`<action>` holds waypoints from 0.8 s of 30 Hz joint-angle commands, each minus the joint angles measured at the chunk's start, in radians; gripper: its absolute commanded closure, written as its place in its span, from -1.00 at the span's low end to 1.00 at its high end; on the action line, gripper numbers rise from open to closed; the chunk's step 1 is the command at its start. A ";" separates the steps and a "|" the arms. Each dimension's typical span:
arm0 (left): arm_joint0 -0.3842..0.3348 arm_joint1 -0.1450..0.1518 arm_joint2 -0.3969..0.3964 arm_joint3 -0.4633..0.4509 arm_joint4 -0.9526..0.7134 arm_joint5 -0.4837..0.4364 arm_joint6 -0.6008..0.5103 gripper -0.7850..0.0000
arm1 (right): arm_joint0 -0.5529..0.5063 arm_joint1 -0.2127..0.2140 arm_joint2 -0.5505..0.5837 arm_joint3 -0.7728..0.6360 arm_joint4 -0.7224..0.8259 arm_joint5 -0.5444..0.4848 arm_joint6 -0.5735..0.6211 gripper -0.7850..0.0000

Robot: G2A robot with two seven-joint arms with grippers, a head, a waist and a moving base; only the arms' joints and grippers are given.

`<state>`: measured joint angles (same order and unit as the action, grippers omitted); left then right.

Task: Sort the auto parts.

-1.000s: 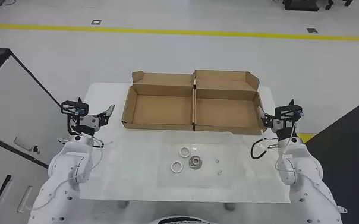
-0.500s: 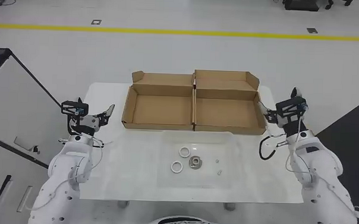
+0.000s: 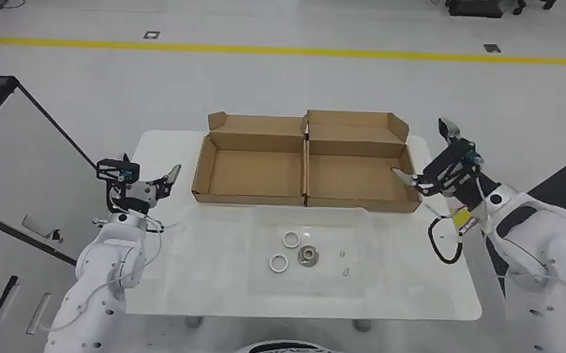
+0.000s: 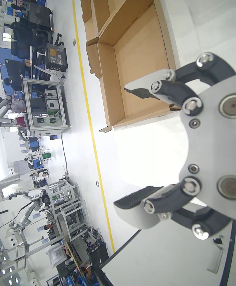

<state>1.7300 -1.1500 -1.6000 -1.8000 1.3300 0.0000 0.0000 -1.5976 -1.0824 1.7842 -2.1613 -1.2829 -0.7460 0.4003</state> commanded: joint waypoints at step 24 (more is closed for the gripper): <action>0.000 0.000 0.000 0.000 0.000 0.000 0.000 -1.00 | 0.396 0.157 -0.409 0.054 0.236 -0.266 0.408 -1.00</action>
<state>1.7300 -1.1500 -1.6000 -1.8000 1.3300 0.0000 0.0000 -1.2213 -0.9393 1.3971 -2.1116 -1.0505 -1.0123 0.8079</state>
